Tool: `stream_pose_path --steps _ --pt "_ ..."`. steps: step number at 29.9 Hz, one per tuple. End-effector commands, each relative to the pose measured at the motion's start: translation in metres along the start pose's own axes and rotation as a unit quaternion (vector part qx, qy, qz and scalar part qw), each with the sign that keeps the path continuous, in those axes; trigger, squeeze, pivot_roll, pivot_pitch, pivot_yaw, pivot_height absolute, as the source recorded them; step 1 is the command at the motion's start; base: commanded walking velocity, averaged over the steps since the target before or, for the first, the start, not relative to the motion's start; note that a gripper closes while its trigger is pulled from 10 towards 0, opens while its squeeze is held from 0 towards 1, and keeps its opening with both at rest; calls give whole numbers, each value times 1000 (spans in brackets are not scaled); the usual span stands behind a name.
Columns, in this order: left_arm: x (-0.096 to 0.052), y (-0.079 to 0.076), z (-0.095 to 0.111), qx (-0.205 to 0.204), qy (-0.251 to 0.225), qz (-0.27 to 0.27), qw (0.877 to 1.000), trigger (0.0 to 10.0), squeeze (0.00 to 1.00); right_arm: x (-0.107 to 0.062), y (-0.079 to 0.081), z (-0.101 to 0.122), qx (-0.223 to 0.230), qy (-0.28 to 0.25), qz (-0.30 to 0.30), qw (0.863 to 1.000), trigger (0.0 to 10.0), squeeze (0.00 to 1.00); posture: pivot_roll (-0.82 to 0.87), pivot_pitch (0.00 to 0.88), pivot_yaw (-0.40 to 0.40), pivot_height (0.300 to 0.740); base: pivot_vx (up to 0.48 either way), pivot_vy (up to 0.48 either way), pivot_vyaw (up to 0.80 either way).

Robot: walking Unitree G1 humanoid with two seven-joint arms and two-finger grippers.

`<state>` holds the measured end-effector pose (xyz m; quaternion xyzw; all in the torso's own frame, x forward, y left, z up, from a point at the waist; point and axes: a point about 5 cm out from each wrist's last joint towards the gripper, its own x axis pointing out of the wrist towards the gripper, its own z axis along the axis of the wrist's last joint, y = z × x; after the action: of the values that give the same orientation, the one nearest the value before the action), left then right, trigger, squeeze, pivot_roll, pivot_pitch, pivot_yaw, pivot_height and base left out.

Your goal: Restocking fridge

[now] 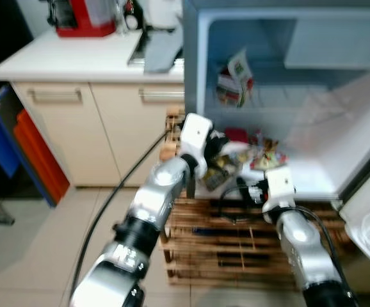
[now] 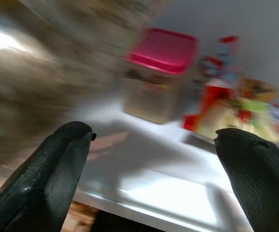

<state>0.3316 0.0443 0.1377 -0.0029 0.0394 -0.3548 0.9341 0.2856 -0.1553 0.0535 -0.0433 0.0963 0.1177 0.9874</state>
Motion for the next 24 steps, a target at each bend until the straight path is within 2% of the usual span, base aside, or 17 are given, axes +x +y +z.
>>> stream_pose_path --steps 1,4,7,12,13,16,24 --pt "-13 15 -7 18 15 25 999 10000 0 -1 -6 2 -9 -3 -6 1000 10000 75 -145 0 29 740 0 0 0" --pt "-29 17 -16 -2 18 25 1000 10000 0 -1 -8 1 -9 -3 -7 1000 10000 78 -133 0 22 740 0 0 0" --pt "-32 13 -17 -12 10 21 1000 10000 0 -1 -8 1 -10 -3 -6 1000 10000 75 -125 0 17 740 0 0 0" --pt "-24 1 -11 0 -15 13 1000 10000 0 2 -7 2 -14 1 -2 1000 10000 75 -122 0 9 740 0 0 0" --pt "-17 -2 -5 7 -27 9 1000 10000 0 3 -8 3 -14 -1 -3 1000 10000 82 -124 0 9 740 0 0 -781" --pt "-10 -4 3 20 -42 7 999 10000 0 4 -9 5 -14 -3 -3 1000 10000 82 -133 0 12 740 0 0 -781" --pt "1 -22 12 -5 -57 -37 998 10000 0 0 -12 5 -12 -6 -14 1000 10000 90 -156 0 21 740 0 0 -775"
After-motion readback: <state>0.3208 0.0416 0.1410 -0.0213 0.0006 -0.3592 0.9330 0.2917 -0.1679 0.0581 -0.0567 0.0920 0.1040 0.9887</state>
